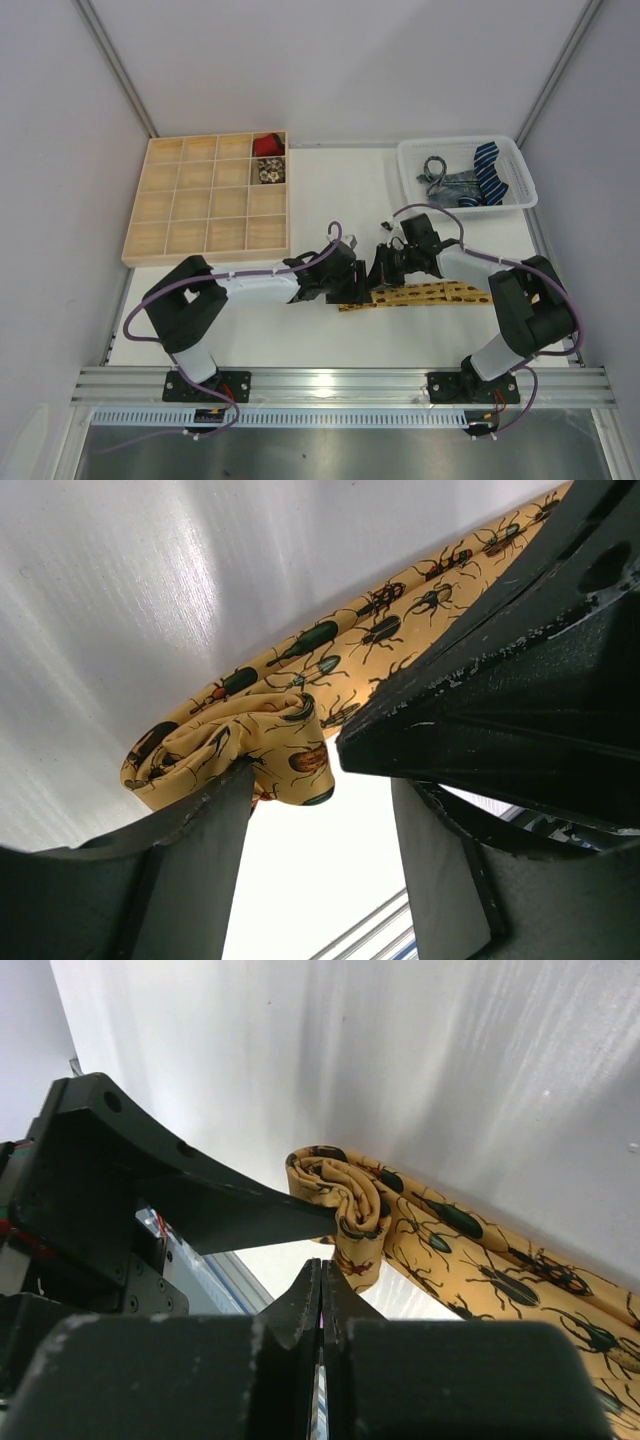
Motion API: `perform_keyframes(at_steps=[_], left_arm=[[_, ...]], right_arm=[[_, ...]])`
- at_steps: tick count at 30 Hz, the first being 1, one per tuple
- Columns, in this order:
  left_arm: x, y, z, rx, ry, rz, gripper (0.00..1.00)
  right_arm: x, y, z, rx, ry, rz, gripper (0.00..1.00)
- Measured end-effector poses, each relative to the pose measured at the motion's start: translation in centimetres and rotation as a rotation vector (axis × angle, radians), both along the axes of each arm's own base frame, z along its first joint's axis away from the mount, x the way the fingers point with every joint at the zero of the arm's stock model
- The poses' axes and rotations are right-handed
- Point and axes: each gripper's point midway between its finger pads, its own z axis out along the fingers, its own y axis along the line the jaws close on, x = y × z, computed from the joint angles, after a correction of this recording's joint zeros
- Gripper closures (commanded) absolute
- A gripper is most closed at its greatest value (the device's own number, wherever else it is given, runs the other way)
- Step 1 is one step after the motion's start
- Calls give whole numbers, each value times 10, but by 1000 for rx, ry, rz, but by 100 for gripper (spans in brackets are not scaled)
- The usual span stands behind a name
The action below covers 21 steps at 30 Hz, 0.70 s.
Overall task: Roll the ties
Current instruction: Roll the tie
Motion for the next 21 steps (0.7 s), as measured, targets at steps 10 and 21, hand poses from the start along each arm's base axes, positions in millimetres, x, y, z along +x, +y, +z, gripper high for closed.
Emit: perform_keyframes(at_steps=[10, 21], left_arm=[[-2, -1, 0, 1, -2, -10, 36], [-5, -2, 2, -5, -4, -23, 31]], right_arm=[[-1, 7, -10, 21, -4, 15, 99], [-8, 5, -34, -21, 18, 12, 100]])
